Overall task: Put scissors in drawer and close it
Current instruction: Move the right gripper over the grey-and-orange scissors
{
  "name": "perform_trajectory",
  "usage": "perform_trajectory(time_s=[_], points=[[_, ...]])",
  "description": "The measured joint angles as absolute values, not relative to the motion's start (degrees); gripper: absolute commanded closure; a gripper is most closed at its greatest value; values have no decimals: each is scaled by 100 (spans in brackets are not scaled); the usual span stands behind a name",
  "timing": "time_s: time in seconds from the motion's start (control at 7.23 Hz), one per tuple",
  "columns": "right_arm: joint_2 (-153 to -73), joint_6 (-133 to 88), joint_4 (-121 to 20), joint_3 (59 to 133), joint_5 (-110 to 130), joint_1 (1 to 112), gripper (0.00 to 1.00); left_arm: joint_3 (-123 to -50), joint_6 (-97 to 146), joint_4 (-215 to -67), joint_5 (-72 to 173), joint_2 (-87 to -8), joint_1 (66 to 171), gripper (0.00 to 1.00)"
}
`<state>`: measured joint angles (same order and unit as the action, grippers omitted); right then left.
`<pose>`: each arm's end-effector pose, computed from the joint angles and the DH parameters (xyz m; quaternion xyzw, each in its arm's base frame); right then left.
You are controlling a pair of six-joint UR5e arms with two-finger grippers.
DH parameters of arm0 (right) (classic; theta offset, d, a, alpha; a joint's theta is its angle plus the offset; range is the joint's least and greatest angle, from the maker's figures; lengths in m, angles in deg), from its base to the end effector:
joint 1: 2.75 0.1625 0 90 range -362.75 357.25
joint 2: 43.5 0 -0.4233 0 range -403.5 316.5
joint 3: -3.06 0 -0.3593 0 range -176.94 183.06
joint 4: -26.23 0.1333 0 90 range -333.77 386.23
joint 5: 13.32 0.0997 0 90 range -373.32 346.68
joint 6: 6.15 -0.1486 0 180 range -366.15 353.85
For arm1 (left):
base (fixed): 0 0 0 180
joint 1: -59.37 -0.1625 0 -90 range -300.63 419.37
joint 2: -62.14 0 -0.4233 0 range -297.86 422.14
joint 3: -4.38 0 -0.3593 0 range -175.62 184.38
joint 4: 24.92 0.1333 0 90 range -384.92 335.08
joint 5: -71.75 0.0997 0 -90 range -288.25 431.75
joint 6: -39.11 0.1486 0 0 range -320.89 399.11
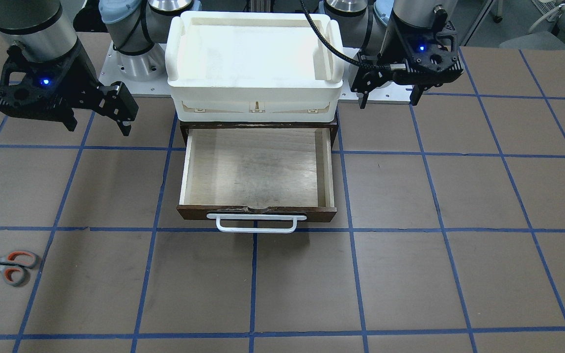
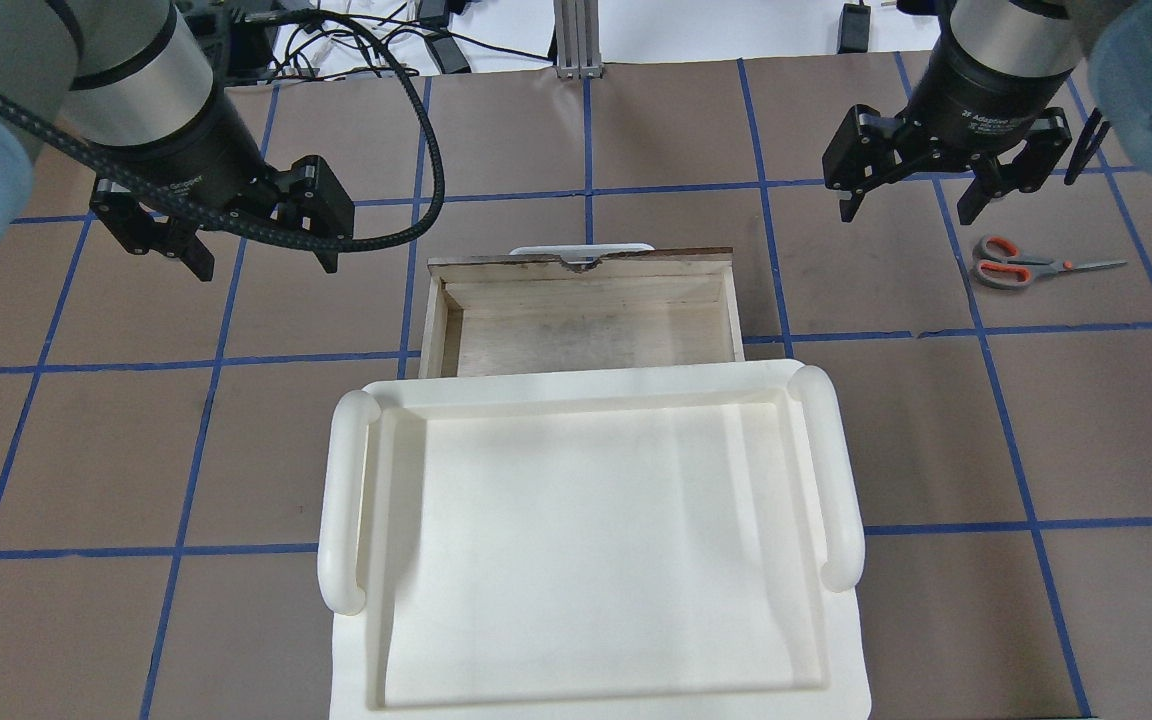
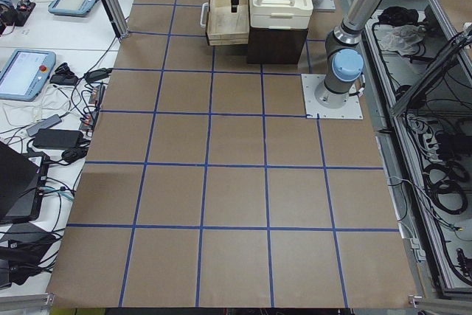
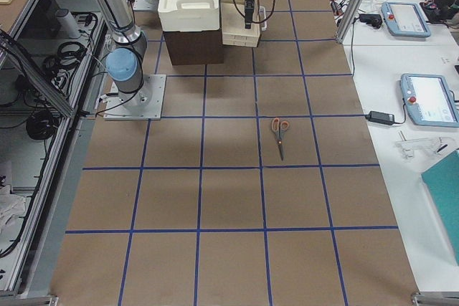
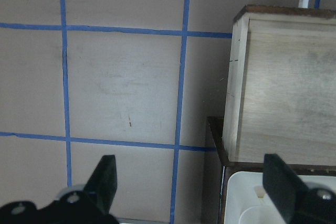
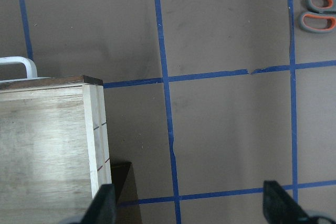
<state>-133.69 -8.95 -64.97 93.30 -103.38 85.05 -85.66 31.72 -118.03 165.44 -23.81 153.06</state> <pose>0.1154 -0.4653 0.4389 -0.0436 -0.9990 0.0100 0.0005 -0.1512 -0.4217 0.4632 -0.0325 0.9989 -0.0109 0.0313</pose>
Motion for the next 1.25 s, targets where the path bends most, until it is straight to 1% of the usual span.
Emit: perform_trajectory(time_s=[0.83, 1.25], points=[[-13366, -781, -6469, 9322, -10299, 8479, 0, -8567, 3173, -11808, 16544, -2373, 15302, 0], [-13351, -65, -6507, 9305, -10280, 8383, 0, -8571, 3173, -11808, 16544, -2366, 15298, 0]])
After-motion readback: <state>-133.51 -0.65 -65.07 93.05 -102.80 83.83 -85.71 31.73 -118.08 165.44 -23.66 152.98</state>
